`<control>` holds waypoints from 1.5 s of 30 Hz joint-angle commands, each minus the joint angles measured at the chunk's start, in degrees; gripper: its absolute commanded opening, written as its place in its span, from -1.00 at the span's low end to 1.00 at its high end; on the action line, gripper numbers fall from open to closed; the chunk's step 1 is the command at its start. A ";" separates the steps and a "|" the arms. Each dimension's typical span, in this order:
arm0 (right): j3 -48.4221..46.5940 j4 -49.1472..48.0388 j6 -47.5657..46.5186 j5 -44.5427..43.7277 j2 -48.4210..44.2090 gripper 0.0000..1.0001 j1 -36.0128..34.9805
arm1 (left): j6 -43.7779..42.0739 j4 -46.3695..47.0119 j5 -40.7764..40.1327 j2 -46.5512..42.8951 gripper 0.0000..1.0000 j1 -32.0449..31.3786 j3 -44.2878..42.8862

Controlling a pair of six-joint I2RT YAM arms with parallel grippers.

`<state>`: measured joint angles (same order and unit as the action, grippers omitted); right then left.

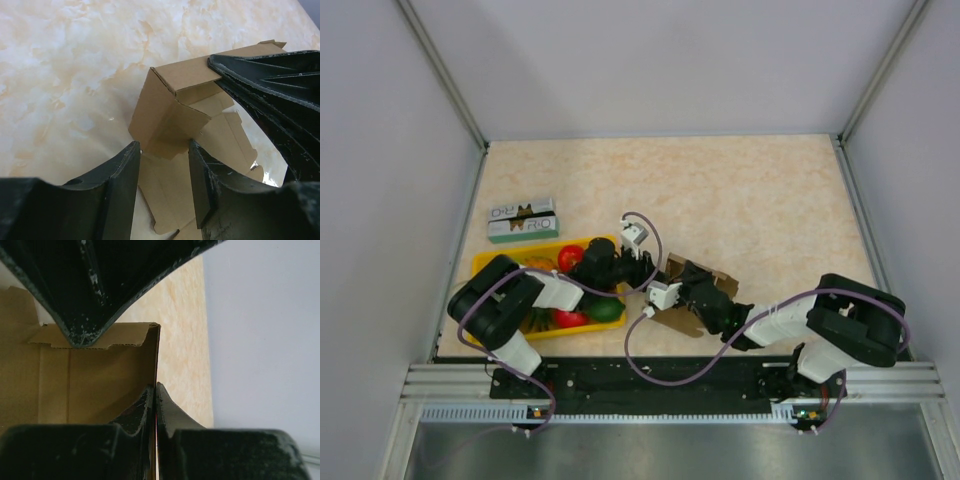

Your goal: Fold the paper box

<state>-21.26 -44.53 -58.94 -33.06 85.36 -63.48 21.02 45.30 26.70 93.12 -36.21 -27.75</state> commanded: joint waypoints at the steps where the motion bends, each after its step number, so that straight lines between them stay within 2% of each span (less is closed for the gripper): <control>1: 0.25 -1.08 1.55 0.71 -0.72 -0.97 -0.68 | -3.43 -1.34 -4.54 -1.80 -0.03 -2.81 -1.78; 11: -0.10 0.14 2.86 1.50 -1.78 -0.97 -0.68 | -3.70 0.14 -18.43 0.48 -0.02 -5.89 -4.24; 19: -0.80 2.34 3.83 2.03 -3.27 -0.93 -0.68 | -3.61 3.21 -17.73 0.13 0.05 -7.04 -2.93; 22: -0.98 2.79 4.62 2.39 -3.54 -0.93 -0.76 | -3.79 3.92 -21.59 -0.57 0.06 -8.00 -2.23; 25: -0.89 2.61 4.97 2.47 -3.54 -0.93 -0.76 | -4.49 4.01 -28.00 -1.36 -0.03 -9.49 -1.52; 27: -0.80 2.78 5.06 2.47 -3.71 -0.93 -0.76 | -4.84 4.27 -28.63 -1.80 -0.08 -9.58 -0.73; 38: -1.16 3.31 3.65 -0.16 -2.48 -0.89 -2.69 | -5.72 9.45 -28.90 -2.24 0.02 -9.67 2.61; 45: -0.80 0.68 2.78 -3.15 1.38 -1.00 -5.51 | -6.51 12.18 -24.68 -2.24 -0.01 -9.67 3.66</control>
<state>-21.12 -42.83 -56.42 -36.45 84.29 -66.76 15.44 51.20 -1.08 91.64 -45.65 -24.82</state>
